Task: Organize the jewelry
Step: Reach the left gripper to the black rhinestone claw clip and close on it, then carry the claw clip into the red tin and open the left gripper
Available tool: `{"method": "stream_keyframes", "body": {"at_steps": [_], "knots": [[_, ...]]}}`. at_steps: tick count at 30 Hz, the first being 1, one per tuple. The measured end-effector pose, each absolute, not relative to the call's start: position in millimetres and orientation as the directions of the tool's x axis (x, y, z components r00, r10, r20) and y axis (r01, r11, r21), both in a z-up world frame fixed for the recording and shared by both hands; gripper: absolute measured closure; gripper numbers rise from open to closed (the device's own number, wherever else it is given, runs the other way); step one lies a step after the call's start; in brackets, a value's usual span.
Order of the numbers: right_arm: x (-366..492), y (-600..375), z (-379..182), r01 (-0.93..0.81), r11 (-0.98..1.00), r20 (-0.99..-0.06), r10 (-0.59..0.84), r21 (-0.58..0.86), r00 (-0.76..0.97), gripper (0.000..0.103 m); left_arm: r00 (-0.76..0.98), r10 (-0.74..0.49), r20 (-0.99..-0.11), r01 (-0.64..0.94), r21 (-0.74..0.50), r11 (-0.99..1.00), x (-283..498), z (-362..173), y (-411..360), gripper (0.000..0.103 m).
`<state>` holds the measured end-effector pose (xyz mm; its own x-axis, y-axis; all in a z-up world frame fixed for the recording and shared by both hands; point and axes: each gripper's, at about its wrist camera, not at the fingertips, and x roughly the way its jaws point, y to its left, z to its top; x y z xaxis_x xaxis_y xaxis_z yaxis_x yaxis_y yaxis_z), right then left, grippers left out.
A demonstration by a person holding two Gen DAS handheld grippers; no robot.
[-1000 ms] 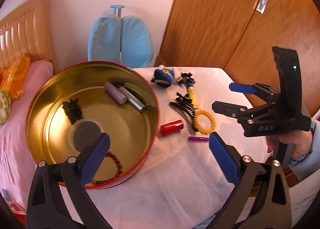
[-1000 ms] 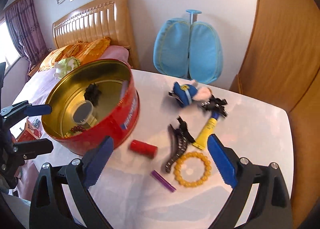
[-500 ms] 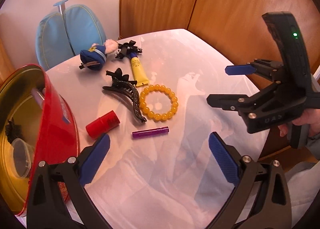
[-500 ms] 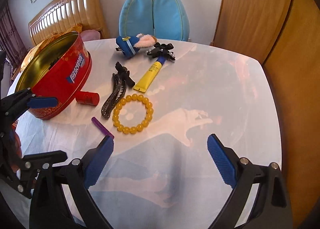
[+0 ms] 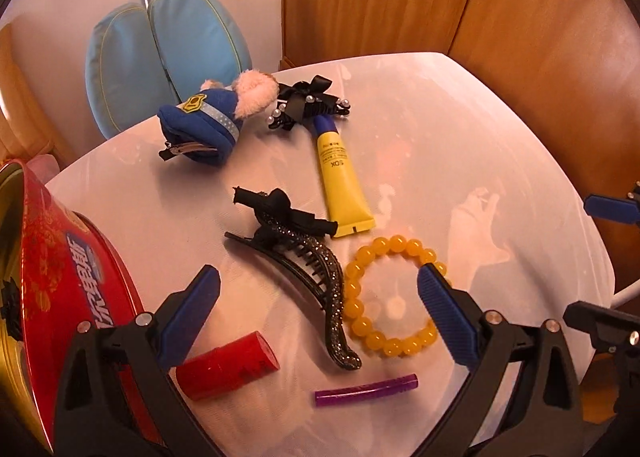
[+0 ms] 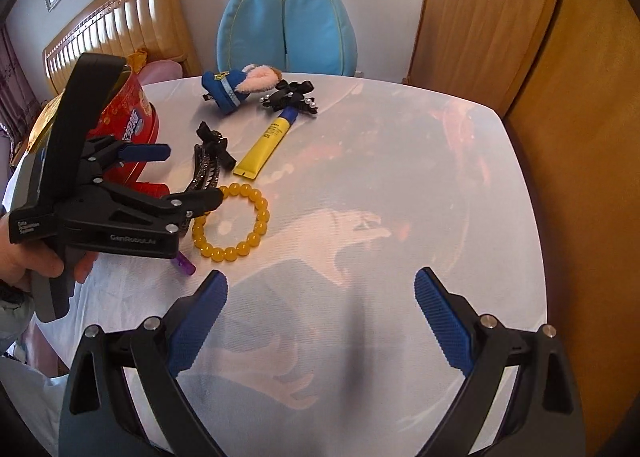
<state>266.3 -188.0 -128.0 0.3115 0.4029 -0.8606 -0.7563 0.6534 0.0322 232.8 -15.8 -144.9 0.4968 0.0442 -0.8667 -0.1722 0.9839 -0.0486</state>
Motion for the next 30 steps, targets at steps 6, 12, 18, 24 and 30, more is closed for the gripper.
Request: {"method": "stream_keyframes", "body": {"at_steps": [6,12,18,24,30], "knots": [[260.3,-173.2,-128.3,-0.818,0.574,-0.856,0.436,0.027,0.278,0.007,0.438,0.012,-0.899,-0.068,-0.019,0.998,251.6,-157.9,-17.1,0.01],[263.7,-177.3,-130.9,-0.8,0.599,-0.863,0.419,0.028,0.283,0.008,0.427,-0.031,-0.904,-0.061,-0.063,0.996,255.1,-155.4,-12.0,0.075],[263.4,-179.9,-127.5,-0.793,0.608,-0.86,0.418,0.027,0.291,0.007,0.503,-0.056,-0.862,-0.032,-0.083,0.996,236.8,-124.4,-19.8,0.08],[260.5,-176.2,-120.5,-0.79,0.613,-0.85,0.429,0.026,0.305,0.007,0.603,-0.067,-0.795,-0.035,-0.111,0.993,199.5,-75.0,-23.7,0.08],[248.7,-154.4,-115.7,-0.807,0.59,-0.84,0.458,0.04,0.292,0.007,0.68,-0.016,-0.733,-0.094,-0.109,0.99,159.5,-30.7,-1.1,0.08]]}}
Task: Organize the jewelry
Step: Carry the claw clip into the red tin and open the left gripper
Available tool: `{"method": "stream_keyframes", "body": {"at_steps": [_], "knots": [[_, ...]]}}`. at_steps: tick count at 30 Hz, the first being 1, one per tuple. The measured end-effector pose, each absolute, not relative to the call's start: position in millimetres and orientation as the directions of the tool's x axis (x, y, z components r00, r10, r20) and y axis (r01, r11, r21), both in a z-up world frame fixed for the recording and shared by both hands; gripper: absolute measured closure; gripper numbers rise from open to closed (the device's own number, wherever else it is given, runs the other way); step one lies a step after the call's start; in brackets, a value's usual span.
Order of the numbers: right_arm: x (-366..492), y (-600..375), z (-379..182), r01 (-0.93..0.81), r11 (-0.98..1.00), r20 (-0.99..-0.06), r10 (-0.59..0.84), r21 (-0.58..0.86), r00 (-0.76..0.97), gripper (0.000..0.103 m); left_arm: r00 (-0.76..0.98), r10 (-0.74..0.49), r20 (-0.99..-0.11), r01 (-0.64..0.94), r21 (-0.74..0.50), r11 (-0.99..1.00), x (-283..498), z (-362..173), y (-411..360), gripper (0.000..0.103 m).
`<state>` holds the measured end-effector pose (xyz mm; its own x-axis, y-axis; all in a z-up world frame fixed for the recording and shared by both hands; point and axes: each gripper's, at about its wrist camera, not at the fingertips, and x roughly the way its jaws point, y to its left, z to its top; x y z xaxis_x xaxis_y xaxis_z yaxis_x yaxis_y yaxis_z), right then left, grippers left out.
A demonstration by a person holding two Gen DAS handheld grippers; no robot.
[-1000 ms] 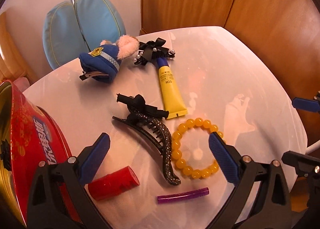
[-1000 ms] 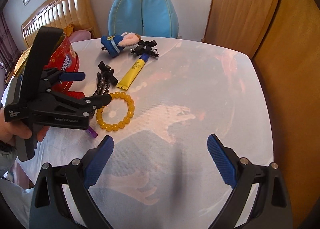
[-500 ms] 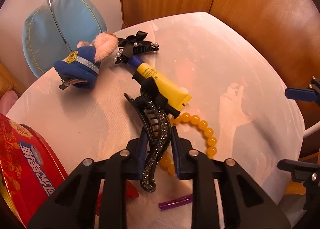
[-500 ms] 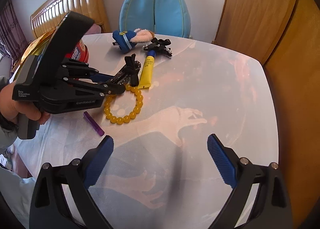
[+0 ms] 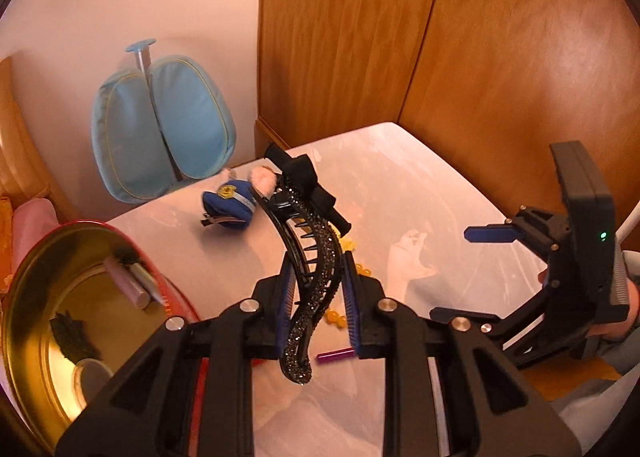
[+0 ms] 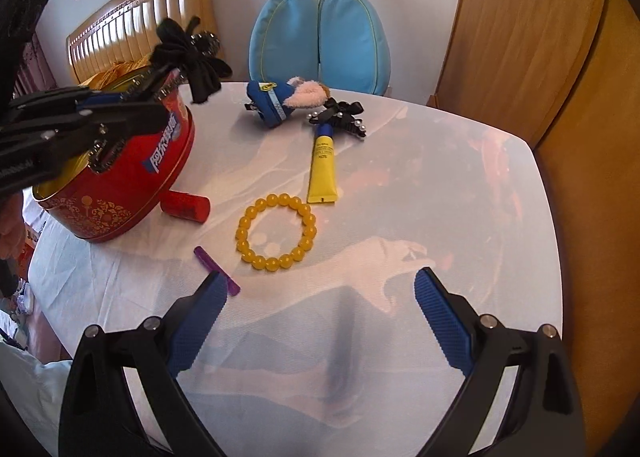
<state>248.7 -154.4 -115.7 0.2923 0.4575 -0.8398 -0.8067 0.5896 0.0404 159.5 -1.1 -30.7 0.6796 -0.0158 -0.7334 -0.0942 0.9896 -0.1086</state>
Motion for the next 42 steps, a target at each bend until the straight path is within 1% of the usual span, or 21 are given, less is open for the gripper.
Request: {"method": "stream_keyframes", "body": {"at_steps": [5,11,19,25,28,34,36,37,38,40,42], "knots": [[230.7,-122.1,-108.0,-0.839,0.541,-0.824,0.497,0.049,0.272,0.007,0.689,0.093,-0.719,-0.192,-0.058,0.98,121.0,-11.1,37.8,0.08],[201.5,-73.2,-89.2,-0.896,0.441,-0.799,0.558,0.057,0.223,0.007,0.617,0.19,-0.764,-0.323,-0.025,0.946,85.9,-28.2,97.6,0.08],[155.9,2.6,-60.9,-0.97,0.245,-0.763,0.629,0.011,0.15,0.008,0.55,0.22,-0.806,-0.412,-0.033,0.91,38.0,-51.7,149.9,0.08],[134.1,50.4,-67.0,-0.993,0.117,-0.768,0.637,0.014,0.064,0.008,0.491,0.23,-0.84,-0.432,-0.006,0.902,29.2,-69.3,174.0,0.08],[130.8,63.7,-73.9,-0.995,0.104,-0.781,0.622,0.013,0.055,0.008,0.449,0.236,-0.862,-0.432,0.022,0.902,33.9,-79.1,179.4,0.079],[132.2,68.1,-79.3,-0.991,0.13,-0.791,0.608,0.022,0.062,0.008,0.405,0.241,-0.882,-0.469,0.025,0.883,33.0,-91.6,190.5,0.079],[132.9,65.1,-78.4,-0.99,0.14,-0.79,0.609,0.022,0.069,0.008,0.397,0.247,-0.884,-0.475,0.032,0.879,31.6,-93.3,193.1,0.076],[134.2,65.1,-78.0,-0.989,0.145,-0.789,0.61,0.024,0.071,0.008,0.393,0.253,-0.884,-0.48,0.037,0.877,31.2,-93.4,193.6,0.071],[135.2,63.7,-77.6,-0.988,0.151,-0.788,0.612,0.026,0.073,0.008,0.393,0.259,-0.882,-0.485,0.041,0.873,30.3,-93.2,194.3,0.064],[136.4,60.8,-76.7,-0.986,0.163,-0.786,0.613,0.029,0.078,0.008,0.396,0.273,-0.877,-0.497,0.045,0.867,28.9,-91.0,194.5,0.057],[137.1,57.7,-76.0,-0.985,0.172,-0.784,0.615,0.032,0.082,0.008,0.397,0.28,-0.874,-0.502,0.048,0.863,27.7,-89.6,194.4,0.057]]}}
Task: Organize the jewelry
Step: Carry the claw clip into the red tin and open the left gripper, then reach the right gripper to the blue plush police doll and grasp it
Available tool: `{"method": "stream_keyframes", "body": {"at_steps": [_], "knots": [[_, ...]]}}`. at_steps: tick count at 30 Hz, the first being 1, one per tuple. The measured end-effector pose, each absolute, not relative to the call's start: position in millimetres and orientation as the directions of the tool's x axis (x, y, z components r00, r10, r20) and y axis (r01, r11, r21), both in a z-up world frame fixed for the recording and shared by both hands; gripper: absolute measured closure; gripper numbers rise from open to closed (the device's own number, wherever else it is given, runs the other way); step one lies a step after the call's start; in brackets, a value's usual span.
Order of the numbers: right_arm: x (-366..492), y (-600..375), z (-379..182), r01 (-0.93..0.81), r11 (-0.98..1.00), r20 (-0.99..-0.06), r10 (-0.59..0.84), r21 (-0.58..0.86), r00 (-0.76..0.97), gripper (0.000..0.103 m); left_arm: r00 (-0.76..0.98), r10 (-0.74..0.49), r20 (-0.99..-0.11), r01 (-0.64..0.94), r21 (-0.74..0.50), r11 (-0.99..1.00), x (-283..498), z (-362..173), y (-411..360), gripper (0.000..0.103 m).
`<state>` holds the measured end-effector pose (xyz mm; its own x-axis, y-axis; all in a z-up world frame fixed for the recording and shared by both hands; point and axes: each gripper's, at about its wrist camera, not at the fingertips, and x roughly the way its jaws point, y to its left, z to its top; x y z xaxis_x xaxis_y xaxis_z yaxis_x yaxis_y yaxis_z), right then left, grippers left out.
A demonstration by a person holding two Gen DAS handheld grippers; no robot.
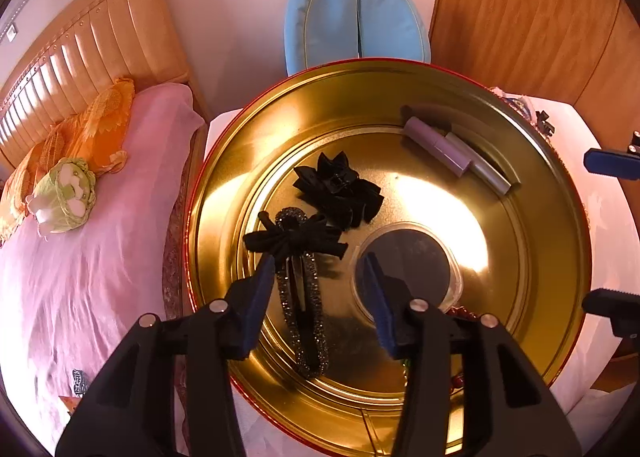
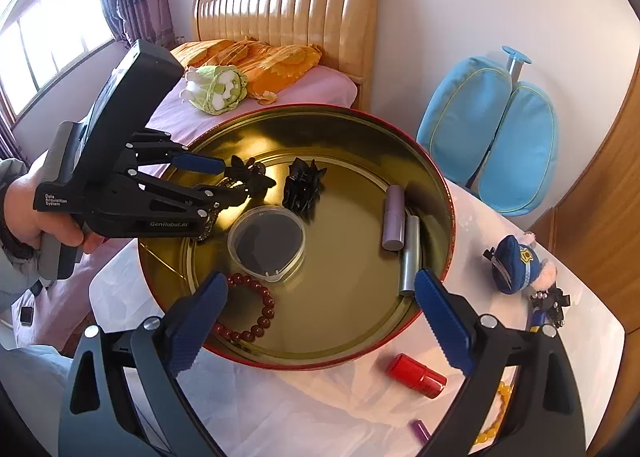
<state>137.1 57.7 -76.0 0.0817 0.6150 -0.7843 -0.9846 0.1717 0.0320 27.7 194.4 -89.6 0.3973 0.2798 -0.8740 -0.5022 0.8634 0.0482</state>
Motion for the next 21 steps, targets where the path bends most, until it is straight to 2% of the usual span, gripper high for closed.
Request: {"method": "stream_keyframes", "body": {"at_steps": [4,8,15,17,21], "knots": [[138.3,49.0,-74.4,-0.982,0.187,-0.778,0.621,0.037,0.089,0.007,0.402,0.285,-0.87,-0.502,0.051,0.863,26.6,-86.1,190.5,0.054],[146.2,34.7,-73.3,-0.971,0.233,-0.77,0.628,0.05,0.111,0.007,0.456,0.291,-0.841,-0.497,0.031,0.867,23.8,-72.6,179.7,0.032],[181.0,-2.3,-77.7,-0.924,0.373,-0.769,0.613,0.081,0.18,0.007,0.553,0.235,-0.799,-0.407,-0.014,0.913,37.3,-52.1,139.5,0.022],[191.7,-12.4,-77.8,-0.91,0.407,-0.768,0.608,0.083,0.202,0.007,0.566,0.214,-0.796,-0.376,-0.018,0.927,45.9,-48.7,129.7,0.016],[217.5,-29.1,-79.7,-0.874,0.48,-0.771,0.585,0.079,0.252,0.007,0.597,0.119,-0.794,-0.299,-0.083,0.951,70.2,-41.5,116.5,0.01]]}}
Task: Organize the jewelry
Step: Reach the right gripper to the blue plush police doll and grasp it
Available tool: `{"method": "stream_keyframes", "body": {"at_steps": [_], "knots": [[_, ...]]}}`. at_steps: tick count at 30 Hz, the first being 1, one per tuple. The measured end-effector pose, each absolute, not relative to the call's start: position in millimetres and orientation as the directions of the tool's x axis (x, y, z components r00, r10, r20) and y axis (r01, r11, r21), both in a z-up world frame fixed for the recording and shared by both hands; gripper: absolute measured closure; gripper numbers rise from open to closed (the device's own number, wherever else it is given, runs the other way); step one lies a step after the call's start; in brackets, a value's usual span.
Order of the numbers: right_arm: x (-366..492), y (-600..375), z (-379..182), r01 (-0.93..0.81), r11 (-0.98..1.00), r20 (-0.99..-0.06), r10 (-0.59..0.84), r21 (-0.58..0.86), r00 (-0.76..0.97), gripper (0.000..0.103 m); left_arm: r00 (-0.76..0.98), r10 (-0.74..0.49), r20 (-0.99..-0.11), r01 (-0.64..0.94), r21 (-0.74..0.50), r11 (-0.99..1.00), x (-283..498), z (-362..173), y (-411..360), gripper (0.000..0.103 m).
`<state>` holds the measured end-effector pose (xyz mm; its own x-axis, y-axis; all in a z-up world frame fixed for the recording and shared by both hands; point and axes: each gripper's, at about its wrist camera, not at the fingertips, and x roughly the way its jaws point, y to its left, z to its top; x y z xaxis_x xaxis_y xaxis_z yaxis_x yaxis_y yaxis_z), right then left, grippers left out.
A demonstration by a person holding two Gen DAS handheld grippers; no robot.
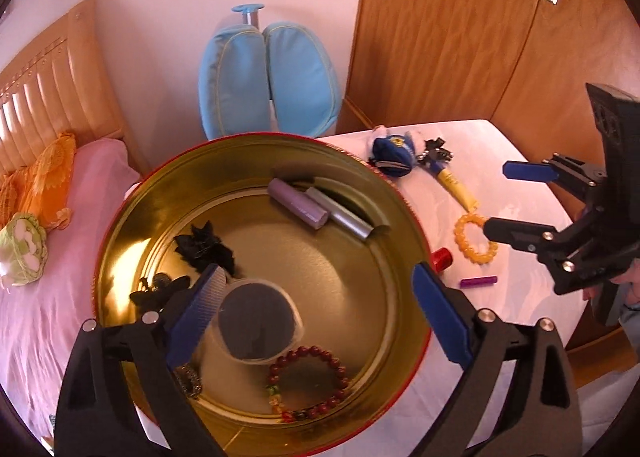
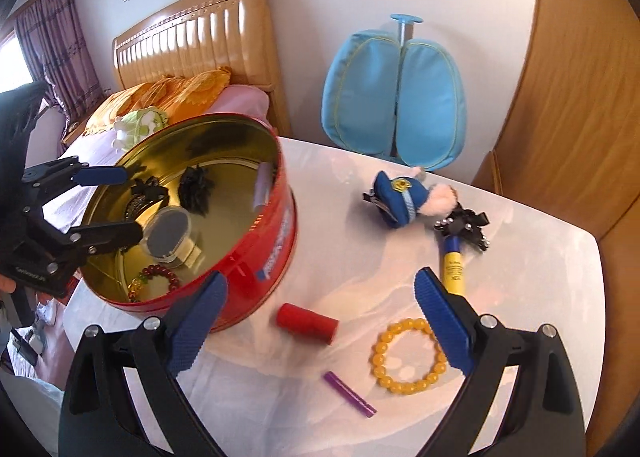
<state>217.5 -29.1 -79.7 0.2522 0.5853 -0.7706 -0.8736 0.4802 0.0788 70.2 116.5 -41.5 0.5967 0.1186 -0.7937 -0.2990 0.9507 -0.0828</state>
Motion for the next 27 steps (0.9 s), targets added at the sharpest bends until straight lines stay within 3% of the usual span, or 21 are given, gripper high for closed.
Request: {"method": "stream_keyframes", "body": {"at_steps": [9,21,23,27], "knots": [[294.3,-10.9,-97.2,-0.82,0.571,-0.788,0.516,0.026,0.334,0.007,0.583,0.126,-0.803,-0.222,-0.008,0.975,133.4,-36.1,107.3,0.008],[335.6,69.8,-159.4,-0.904,0.385,-0.848,0.404,-0.183,0.344,0.008,0.545,0.094,-0.833,-0.217,-0.032,0.976,144.5,-52.8,122.0,0.008],[332.5,71.1,-166.3,-0.903,0.367,-0.85,0.38,-0.224,0.365,0.036,0.541,0.097,-0.835,-0.222,-0.031,0.975,142.4,-54.0,124.0,0.008],[334.5,58.9,-162.5,-0.905,0.389,-0.853,0.403,-0.17,0.333,0.054,0.54,0.103,-0.836,-0.243,-0.038,0.969,137.8,-54.4,126.1,0.008]]}}
